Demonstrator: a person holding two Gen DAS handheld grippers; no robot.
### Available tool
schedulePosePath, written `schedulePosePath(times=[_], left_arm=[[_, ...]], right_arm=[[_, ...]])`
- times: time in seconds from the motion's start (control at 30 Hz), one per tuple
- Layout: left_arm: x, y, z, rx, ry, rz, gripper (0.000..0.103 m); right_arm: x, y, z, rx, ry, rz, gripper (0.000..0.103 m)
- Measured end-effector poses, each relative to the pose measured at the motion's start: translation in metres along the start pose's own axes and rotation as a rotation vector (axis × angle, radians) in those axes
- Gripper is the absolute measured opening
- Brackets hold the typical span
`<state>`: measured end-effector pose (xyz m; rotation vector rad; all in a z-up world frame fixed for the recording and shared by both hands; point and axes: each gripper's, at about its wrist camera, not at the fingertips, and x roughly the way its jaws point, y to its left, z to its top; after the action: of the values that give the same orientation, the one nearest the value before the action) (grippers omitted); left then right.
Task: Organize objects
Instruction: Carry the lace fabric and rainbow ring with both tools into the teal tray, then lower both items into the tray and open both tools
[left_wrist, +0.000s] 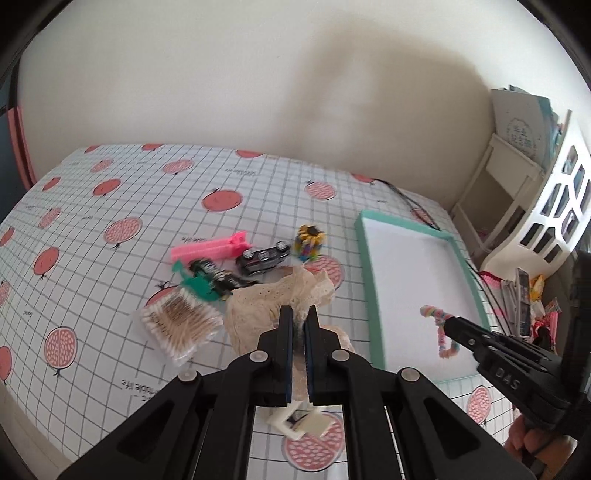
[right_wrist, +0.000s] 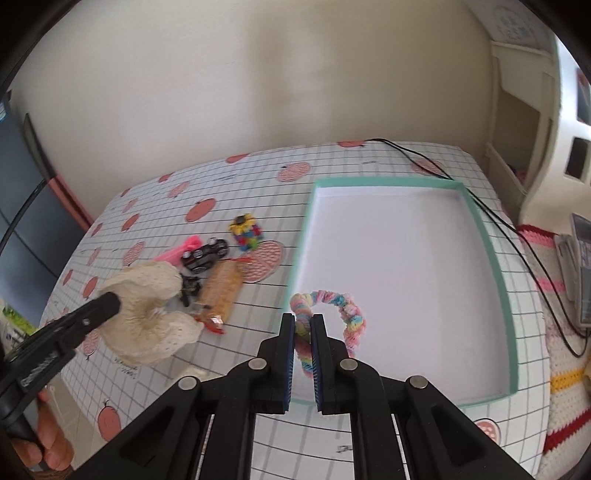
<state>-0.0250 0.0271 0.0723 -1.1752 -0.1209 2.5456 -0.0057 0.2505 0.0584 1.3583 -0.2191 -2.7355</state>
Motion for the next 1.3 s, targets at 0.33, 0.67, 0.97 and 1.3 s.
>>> schedulePosePath(times=[0.33,0.67,0.97,1.3], left_arm=[[0.011,-0.078,-0.004,0.101,-0.007,-0.044,0.005],[0.039,-0.138,-0.008,0.190,0.003,-0.031,0.006],[0.064,-0.155,-0.017,0.216,0.064,-0.033,0.006],[0.073,-0.148,-0.025,0.211,0.103,-0.015,0.006]], right_arm=[[-0.003,-0.057,-0.004,0.094,-0.009,-0.104,0.009],[-0.003,-0.091,-0.008,0.146,-0.010,-0.185,0.009],[0.007,-0.101,-0.010,0.132,0.020,-0.228,0.009],[0.012,-0.094,-0.015,0.122,0.047,-0.210,0.011]])
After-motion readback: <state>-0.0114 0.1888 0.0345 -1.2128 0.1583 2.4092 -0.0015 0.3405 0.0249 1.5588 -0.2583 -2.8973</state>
